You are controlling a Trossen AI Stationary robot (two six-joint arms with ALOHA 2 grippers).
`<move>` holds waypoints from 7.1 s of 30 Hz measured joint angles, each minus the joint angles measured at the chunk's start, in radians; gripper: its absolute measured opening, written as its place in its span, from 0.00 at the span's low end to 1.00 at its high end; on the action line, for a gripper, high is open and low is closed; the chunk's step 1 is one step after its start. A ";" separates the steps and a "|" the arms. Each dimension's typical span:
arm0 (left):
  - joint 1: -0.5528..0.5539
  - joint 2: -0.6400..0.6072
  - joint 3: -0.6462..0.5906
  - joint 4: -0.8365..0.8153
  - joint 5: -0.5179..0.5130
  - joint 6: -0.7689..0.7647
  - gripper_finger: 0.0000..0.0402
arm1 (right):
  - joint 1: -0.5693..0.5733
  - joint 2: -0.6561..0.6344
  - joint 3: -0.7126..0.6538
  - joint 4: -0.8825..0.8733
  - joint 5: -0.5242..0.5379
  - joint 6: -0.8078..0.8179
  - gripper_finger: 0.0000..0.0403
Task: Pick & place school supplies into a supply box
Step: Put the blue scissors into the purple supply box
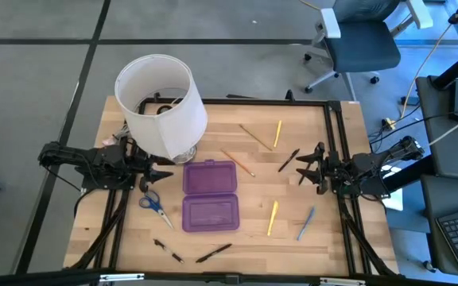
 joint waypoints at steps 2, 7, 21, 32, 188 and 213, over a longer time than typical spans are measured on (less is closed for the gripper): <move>0.000 0.000 0.000 -0.002 0.064 0.037 0.47 | 0.000 0.000 0.000 0.000 0.000 0.001 0.53; -0.004 0.001 0.000 0.006 0.092 0.110 0.47 | 0.000 0.000 0.000 0.000 0.000 0.001 0.53; -0.206 0.207 0.102 -0.050 -0.053 0.094 0.48 | 0.000 0.000 0.000 0.000 0.000 -0.002 0.53; -0.468 0.397 0.123 0.050 -0.279 -0.073 0.47 | 0.000 0.000 0.000 0.000 -0.001 -0.003 0.53; -0.593 1.322 0.666 -0.315 0.274 -0.310 0.20 | 0.000 0.000 0.000 0.000 -0.001 0.127 0.53; -0.298 1.472 0.752 -0.288 -0.029 -0.233 0.20 | 0.000 0.000 0.000 0.000 -0.001 0.096 0.53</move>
